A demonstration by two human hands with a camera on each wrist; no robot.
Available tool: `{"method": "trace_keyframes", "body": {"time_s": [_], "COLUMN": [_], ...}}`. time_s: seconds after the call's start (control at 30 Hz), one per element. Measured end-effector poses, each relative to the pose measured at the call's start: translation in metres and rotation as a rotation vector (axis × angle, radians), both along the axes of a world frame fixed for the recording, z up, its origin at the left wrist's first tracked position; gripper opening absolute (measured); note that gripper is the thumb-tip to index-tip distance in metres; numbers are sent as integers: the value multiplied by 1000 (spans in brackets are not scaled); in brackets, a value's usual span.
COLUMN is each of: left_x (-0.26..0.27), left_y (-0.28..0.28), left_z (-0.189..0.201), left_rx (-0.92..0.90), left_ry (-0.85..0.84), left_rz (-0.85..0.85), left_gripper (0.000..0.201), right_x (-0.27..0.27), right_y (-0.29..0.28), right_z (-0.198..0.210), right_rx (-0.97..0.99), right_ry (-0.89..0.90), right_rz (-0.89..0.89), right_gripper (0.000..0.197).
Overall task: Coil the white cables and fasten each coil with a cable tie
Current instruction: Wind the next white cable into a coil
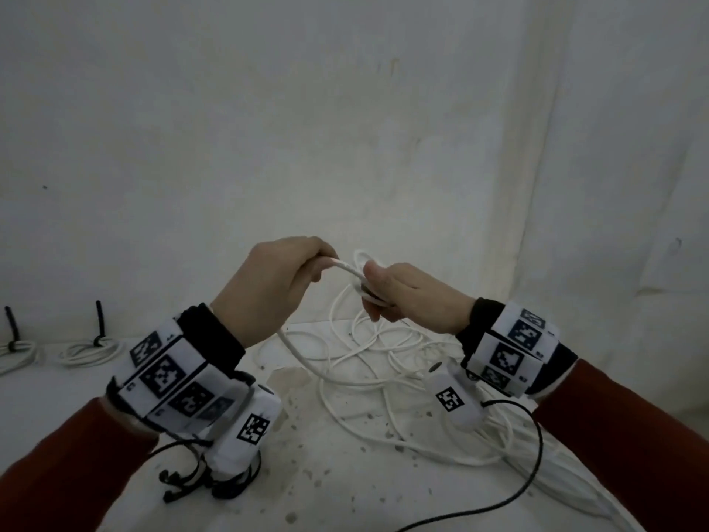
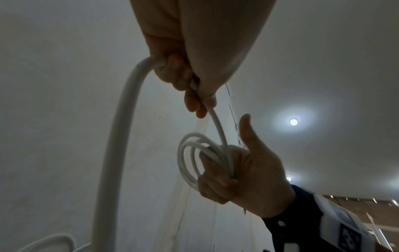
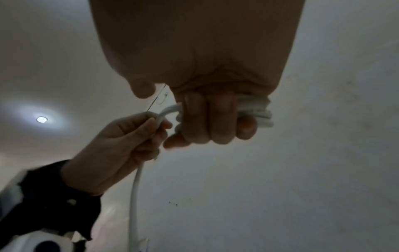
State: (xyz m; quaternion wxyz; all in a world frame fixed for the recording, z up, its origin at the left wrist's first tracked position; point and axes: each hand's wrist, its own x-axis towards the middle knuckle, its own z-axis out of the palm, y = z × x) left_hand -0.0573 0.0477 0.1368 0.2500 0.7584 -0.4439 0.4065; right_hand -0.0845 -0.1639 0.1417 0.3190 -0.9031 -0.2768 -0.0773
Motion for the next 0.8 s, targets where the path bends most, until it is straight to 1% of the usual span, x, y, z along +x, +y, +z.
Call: {"method": "trace_keyframes", "body": {"time_s": [0.07,0.17,0.23,0.3,0.37,0.43,0.53,0.63,0.7,0.8], "left_x": [4,9,10,5,-1,-2,-2,-5,-8,-9], "left_y": [-4,-12,-18,-24,-27,-29,-28,-26,-24,-22], "left_z": [-1,-5,-8,-8,-8,-9,-8,-3,1,3], "left_rx": [-94,-164,-225,-356,-449,-508,-590,-614,-636,-661], "left_ry": [40,106,213,399,570,672,759,790,792,769], "left_rz": [-19,-50,-109,-229,-340,-419,-506,-540,-518,-435], "left_gripper": [25,29,31,38,47,45,39,41,40,40], "right_x": [-2,-2,1,1,2,5,9,12,15,17], "right_y": [4,10,14,18,23,28,37,41,39,36], "right_z": [3,8,10,12,15,16,15,13,10,5], "right_rx": [73,390,584,728,887,1005,1065,1121,1110,1053], "right_ry": [101,362,455,457,421,383,297,308,328,401], "right_rz": [50,200,329,377,342,283,244,241,271,348], "right_gripper": [76,74,74,69,67,66,62,52,48,46]}}
